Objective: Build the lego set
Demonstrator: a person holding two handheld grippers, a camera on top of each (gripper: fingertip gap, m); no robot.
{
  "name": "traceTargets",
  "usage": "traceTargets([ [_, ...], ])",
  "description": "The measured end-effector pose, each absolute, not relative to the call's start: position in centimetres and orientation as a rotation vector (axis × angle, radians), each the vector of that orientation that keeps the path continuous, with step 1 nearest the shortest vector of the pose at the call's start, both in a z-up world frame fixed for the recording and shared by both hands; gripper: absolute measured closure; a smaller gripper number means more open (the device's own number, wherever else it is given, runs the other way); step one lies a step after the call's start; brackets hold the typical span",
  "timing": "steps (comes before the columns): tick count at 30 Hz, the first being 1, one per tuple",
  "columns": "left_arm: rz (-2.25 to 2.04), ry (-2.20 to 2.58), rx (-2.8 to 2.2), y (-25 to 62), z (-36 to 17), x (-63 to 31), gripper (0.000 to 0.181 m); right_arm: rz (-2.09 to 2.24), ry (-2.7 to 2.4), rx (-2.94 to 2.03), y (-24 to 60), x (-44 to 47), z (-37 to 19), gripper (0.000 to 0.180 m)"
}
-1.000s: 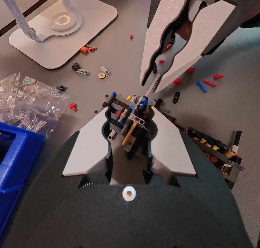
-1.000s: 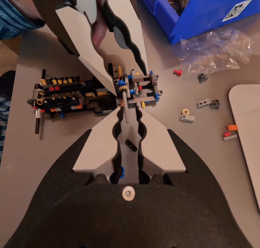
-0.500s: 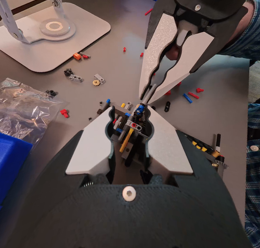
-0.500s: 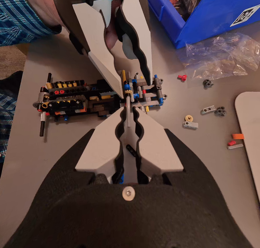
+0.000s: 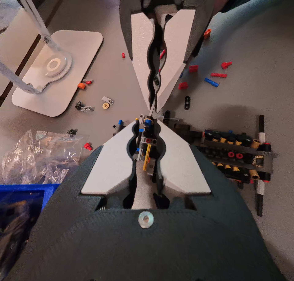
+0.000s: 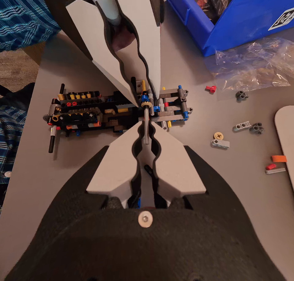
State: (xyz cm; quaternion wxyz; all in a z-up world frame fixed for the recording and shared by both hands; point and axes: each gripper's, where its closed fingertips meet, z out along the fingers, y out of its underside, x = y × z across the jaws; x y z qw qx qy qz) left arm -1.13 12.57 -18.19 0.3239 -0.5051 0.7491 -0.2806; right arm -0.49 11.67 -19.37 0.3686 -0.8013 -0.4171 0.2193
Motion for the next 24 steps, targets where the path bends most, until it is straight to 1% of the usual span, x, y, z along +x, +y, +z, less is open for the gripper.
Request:
traceTargets([
  [4, -0.744, 2.028, -1.299, 12.42, -18.38, -1.15, 0.171, 0.600, -1.059, -2.057, 11.70, -0.51, -19.34, 0.179],
  [10, -0.808, 2.074, -1.323, 12.44, -18.43, -1.21, 0.171, 0.624, -1.067, -2.038, 11.74, -0.56, -19.26, 0.178],
  [24, -1.019, 2.058, -1.442, 12.51, -18.47, -0.98, 0.173, 0.532, -1.131, -1.946, 12.01, -0.24, -19.33, 0.179],
])
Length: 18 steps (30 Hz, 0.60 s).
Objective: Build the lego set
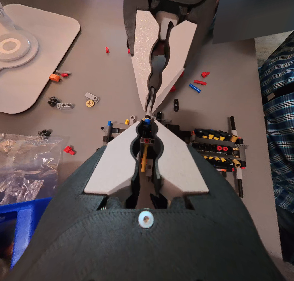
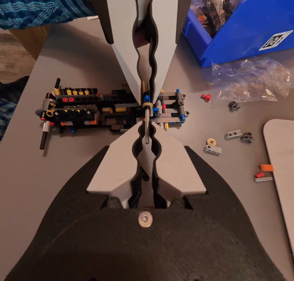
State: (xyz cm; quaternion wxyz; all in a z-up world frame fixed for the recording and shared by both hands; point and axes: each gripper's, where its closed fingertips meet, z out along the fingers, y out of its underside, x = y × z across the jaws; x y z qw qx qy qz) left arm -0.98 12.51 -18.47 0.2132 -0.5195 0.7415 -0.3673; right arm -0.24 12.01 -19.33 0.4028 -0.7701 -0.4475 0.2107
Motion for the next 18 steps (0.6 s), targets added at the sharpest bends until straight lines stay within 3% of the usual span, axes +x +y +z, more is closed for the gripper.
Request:
traceTargets([
  [15, -1.050, 2.014, -1.446, 12.85, -18.48, -0.86, 0.172, 0.879, -1.011, -2.109, 12.06, -0.37, -19.15, 0.179],
  [18, -1.000, 2.016, -1.432, 12.91, -18.91, -0.71, 0.155, 0.918, -1.023, -2.115, 12.01, -0.55, -18.95, 0.179],
])
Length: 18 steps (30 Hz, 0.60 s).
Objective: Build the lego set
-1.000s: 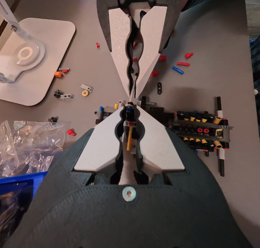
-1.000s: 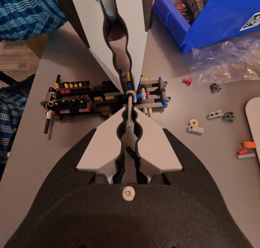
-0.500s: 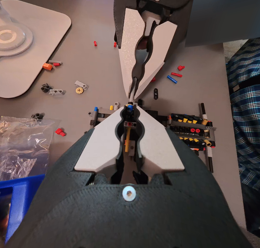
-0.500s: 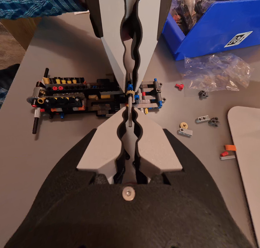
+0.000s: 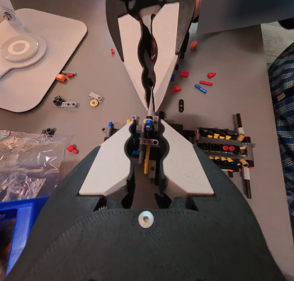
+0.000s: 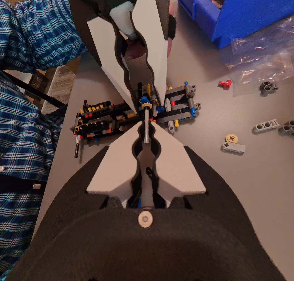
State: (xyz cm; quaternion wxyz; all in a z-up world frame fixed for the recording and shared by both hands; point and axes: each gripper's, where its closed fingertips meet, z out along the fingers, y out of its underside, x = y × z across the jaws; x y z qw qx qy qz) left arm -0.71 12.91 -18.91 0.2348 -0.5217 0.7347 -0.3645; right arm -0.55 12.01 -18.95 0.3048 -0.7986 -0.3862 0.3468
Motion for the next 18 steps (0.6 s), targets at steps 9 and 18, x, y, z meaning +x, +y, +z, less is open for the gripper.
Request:
traceTargets([
  [9, -0.993, 2.052, -1.387, 12.62, -19.59, -0.41, 0.170, 0.990, -1.019, -2.146, 12.07, -0.63, -19.00, 0.179],
  [18, -0.966, 2.028, -1.384, 12.73, -19.73, -0.41, 0.170, 0.893, -1.036, -2.142, 12.24, -0.59, -19.22, 0.180],
])
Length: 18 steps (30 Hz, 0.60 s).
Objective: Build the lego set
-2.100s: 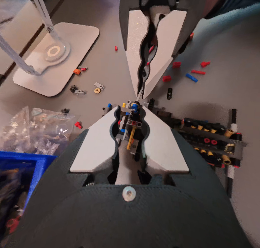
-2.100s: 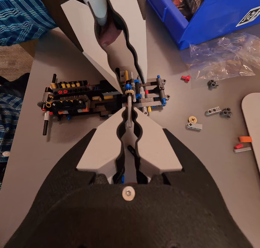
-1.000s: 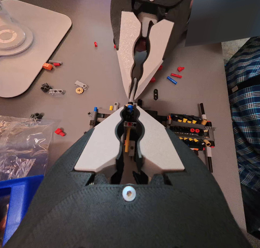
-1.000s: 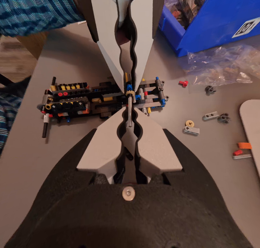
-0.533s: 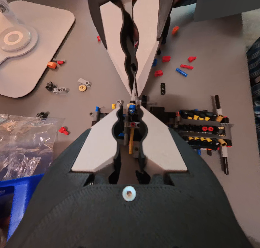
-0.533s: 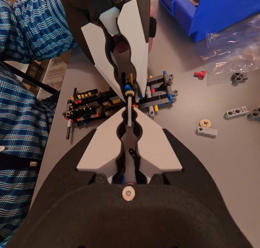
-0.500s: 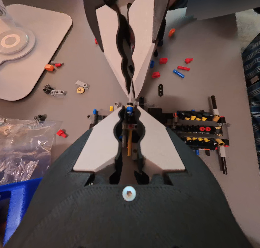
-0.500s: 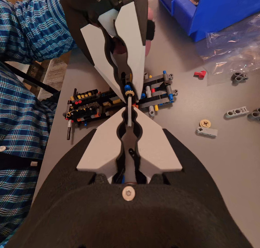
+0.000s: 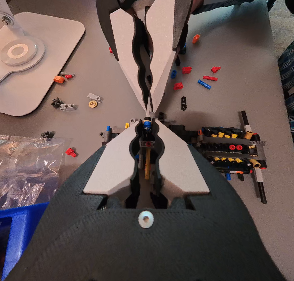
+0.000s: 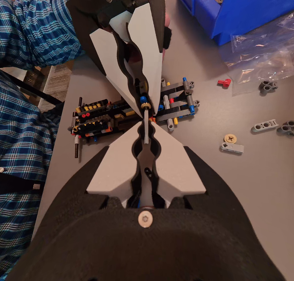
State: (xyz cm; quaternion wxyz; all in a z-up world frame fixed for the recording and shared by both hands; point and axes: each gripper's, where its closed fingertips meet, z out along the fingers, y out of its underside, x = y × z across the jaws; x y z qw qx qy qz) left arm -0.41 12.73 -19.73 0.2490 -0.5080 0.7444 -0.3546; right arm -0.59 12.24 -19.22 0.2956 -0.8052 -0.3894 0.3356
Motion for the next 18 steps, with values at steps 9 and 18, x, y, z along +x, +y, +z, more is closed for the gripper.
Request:
traceTargets([
  [9, -0.877, 2.066, -1.382, 12.84, -19.84, -0.40, 0.171, 0.860, -1.059, -2.166, 12.36, -0.69, -19.42, 0.180],
  [18, -0.877, 2.078, -1.405, 12.78, -19.89, -0.41, 0.171, 0.877, -1.050, -2.169, 12.34, -0.69, -19.55, 0.180],
])
